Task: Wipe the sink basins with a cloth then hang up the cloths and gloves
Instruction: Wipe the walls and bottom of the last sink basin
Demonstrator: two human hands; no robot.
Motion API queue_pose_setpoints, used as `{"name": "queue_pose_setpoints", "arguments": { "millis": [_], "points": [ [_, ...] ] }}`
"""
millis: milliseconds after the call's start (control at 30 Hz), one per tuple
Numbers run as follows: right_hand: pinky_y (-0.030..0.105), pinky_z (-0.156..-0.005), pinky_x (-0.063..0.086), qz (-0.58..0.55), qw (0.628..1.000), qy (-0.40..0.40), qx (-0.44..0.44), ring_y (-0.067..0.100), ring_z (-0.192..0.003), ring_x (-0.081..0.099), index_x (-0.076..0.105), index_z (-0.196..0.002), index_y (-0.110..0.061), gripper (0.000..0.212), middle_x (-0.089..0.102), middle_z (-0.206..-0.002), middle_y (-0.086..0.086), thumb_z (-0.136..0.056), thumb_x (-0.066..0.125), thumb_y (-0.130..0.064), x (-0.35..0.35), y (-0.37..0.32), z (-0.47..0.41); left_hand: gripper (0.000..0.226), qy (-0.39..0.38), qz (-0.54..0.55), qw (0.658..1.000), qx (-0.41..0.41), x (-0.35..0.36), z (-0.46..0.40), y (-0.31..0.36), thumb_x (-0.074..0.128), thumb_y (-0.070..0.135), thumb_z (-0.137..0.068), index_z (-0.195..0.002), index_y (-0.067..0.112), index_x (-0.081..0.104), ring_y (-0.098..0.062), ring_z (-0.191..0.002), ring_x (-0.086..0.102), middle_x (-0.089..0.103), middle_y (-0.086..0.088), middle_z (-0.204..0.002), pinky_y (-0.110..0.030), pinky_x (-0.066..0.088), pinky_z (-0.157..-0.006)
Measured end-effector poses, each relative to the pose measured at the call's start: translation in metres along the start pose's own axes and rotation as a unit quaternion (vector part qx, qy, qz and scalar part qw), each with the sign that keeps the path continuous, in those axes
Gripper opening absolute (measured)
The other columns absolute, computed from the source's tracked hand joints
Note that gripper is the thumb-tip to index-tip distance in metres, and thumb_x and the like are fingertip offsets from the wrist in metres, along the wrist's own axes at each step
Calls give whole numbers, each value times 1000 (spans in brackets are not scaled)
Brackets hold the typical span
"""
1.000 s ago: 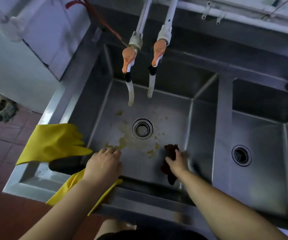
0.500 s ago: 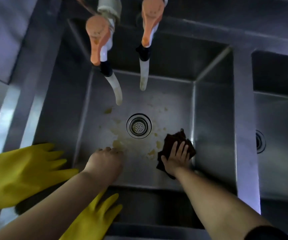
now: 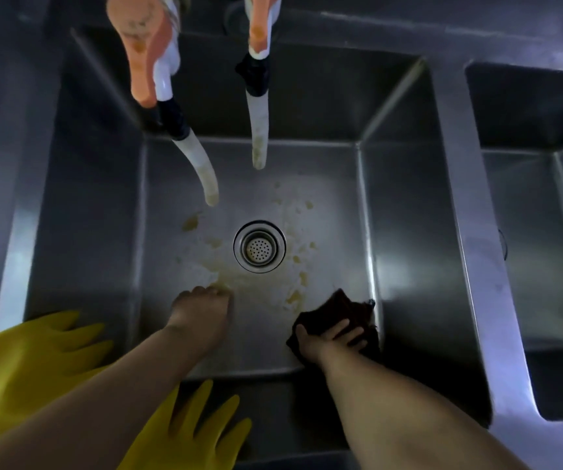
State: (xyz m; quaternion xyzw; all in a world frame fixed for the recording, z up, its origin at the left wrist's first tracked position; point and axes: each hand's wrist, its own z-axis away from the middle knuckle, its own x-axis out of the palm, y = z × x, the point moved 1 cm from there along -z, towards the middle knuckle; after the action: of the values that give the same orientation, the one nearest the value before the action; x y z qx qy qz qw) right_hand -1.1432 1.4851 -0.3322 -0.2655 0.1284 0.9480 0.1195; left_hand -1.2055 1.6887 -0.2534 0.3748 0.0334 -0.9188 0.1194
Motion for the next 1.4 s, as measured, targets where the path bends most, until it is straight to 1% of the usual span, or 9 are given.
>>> {"name": "queue_pose_setpoints", "arguments": {
  "millis": [100, 233, 367, 467, 600, 767, 967, 1167, 1400],
  "points": [
    [57, -112, -4, -7, 999, 44, 9, 44, -137, -25, -21, -145, -5, 109, -29, -150, 24, -83, 41, -71, -3, -10, -9, 47, 24, 2, 1000, -18, 11, -16, -3, 41, 27, -97, -139, 10, 31, -29, -126, 39, 34, -12, -146, -39, 35, -100],
    [57, -111, -7, 75, 980, 155, -98, 44, -138, -22, -15, -146, -3, 111, -24, -151, 27, -81, 43, -70, -2, -9, -28, 90, 11, -7, 996, -87, 24, -36, -6, 50, 51, -88, -148, 2, 5, -37, -141, 15, 4, -20, -156, -51, 20, -111],
    [53, -102, -28, 157, 938, 220, -217, 40, -134, -33, -21, -146, -8, 107, -30, -150, 23, -82, 38, -70, -34, -25, -61, 121, -31, 15, 987, -158, 35, -54, -10, 60, 67, -74, -145, -6, -5, -44, -141, 11, -1, -28, -154, -57, 14, -111],
    [49, -100, -33, 208, 895, 286, -274, 37, -135, -35, -24, -144, -17, 101, -25, -152, 20, -80, 31, -72, -65, -50, -81, 114, -30, 4, 986, -164, 39, -66, -5, 61, 59, -79, -144, -11, -1, -48, -138, 17, 3, -35, -151, -55, 15, -112],
    [48, -109, -24, 226, 852, 351, -315, 35, -142, -19, -8, -149, -23, 95, -8, -157, 17, -74, 17, -75, -95, -83, -99, 119, -23, 15, 984, -175, 49, -77, -5, 66, 59, -73, -144, -10, 2, -48, -137, 20, 7, -35, -150, -51, 16, -114],
    [50, -113, -13, 234, 814, 390, -361, 35, -144, -7, 5, -151, -24, 93, 3, -158, 16, -74, 18, -75, -145, -146, -122, 129, -4, 44, 984, -170, 61, -79, -11, 61, 69, -70, -143, -10, -10, -47, -139, 10, -4, -33, -152, -48, 13, -115],
    [50, -116, -5, 279, 746, 406, -448, 32, -145, -5, 3, -150, -29, 89, 1, -159, 12, -76, 18, -75, -186, -212, -152, 130, -25, 75, 982, -173, 61, -80, -10, 63, 66, -70, -142, -9, -16, -47, -141, 1, -12, -32, -152, -47, 12, -116],
    [52, -116, -6, 275, 741, 390, -473, 31, -145, -7, 3, -150, -31, 85, 0, -159, 9, -78, 17, -74, -177, -201, -144, 128, -32, 74, 982, -168, 57, -78, -10, 64, 64, -72, -142, -9, -14, -47, -141, 1, -12, -32, -152, -46, 12, -116],
    [54, -115, -5, 297, 733, 338, -510, 32, -145, -9, 5, -150, -31, 83, 4, -159, 8, -81, 25, -73, -105, -128, -100, 129, -32, 66, 983, -165, 52, -75, -9, 65, 65, -70, -143, -10, -11, -48, -141, 4, -8, -33, -152, -47, 17, -115]
  ]
}}
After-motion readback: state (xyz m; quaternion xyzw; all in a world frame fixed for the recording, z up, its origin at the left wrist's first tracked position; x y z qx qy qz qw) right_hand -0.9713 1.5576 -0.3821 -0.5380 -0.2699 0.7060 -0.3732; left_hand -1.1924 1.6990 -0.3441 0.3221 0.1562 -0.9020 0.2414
